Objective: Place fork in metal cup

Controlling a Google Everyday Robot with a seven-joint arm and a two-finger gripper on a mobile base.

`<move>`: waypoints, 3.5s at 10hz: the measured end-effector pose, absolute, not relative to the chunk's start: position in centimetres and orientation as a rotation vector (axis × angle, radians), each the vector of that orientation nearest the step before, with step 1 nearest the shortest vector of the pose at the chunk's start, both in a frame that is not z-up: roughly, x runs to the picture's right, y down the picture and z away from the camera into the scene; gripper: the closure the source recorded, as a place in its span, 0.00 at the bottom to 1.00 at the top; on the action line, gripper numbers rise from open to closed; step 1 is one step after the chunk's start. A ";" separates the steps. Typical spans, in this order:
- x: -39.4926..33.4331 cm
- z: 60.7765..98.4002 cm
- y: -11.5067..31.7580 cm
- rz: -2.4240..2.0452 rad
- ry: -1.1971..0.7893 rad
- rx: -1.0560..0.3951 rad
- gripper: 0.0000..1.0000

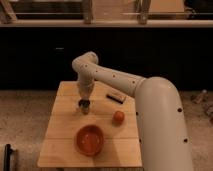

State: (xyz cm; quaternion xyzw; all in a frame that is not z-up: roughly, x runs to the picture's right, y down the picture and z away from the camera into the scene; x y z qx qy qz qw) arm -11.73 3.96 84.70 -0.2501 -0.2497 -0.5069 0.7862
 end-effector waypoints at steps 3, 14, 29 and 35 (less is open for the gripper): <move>-12.2 84.3 4.2 -1.096 -0.550 -0.538 0.35; -12.0 83.5 4.6 -1.092 -0.566 -0.509 0.20; -13.1 82.1 5.0 -1.202 -0.584 -0.430 0.20; -12.9 82.0 4.9 -1.196 -0.586 -0.421 0.20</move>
